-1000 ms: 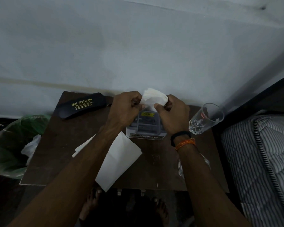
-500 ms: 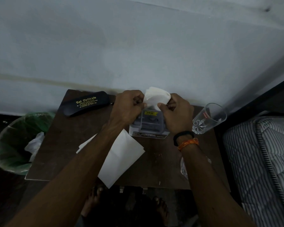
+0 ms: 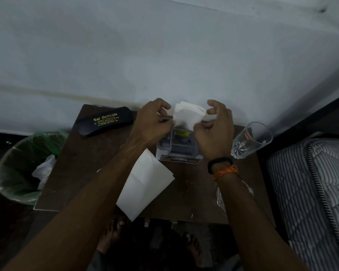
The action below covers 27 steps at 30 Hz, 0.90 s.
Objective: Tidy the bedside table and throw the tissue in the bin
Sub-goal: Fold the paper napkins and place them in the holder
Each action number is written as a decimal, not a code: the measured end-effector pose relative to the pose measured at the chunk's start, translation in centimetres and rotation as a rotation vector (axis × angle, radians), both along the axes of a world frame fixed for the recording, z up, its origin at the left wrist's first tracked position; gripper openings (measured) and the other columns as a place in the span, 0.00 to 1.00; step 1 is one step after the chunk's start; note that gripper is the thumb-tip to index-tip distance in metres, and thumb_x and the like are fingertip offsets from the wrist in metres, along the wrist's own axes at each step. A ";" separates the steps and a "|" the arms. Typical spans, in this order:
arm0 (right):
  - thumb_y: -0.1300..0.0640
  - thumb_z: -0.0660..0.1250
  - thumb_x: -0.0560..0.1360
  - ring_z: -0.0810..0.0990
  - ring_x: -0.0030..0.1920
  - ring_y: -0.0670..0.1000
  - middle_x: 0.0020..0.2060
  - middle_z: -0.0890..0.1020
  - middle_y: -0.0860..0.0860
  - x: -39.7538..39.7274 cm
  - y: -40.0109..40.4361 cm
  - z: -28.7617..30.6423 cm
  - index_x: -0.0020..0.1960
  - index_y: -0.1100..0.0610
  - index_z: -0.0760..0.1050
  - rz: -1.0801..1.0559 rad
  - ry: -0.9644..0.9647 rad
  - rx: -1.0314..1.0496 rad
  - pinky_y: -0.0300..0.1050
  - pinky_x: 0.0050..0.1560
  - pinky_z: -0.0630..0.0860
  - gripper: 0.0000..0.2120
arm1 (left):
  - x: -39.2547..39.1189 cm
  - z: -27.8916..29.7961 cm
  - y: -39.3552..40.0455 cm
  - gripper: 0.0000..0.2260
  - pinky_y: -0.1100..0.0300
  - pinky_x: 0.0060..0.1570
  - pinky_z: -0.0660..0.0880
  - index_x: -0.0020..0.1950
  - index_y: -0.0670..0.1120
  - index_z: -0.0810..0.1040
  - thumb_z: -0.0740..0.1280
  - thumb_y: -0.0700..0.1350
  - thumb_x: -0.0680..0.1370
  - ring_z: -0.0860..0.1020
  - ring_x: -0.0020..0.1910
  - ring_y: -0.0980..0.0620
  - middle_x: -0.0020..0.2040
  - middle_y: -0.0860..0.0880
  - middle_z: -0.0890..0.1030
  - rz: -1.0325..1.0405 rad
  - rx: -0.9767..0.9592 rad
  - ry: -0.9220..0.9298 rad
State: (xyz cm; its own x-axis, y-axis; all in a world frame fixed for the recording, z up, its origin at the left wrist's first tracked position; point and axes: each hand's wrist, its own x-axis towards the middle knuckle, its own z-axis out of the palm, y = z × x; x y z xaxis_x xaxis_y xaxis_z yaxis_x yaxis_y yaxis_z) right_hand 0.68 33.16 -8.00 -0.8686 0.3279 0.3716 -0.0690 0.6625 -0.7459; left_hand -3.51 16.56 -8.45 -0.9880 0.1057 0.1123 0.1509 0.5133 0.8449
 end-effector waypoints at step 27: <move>0.39 0.77 0.61 0.69 0.68 0.59 0.67 0.72 0.56 7.5 -7.9 -5.4 0.68 0.56 0.69 0.261 -0.760 0.349 0.54 0.68 0.69 0.42 | 5.3 -4.6 -8.5 0.47 0.45 0.64 0.73 0.71 0.41 0.65 0.81 0.59 0.60 0.74 0.63 0.42 0.63 0.42 0.76 -0.027 -0.726 -0.470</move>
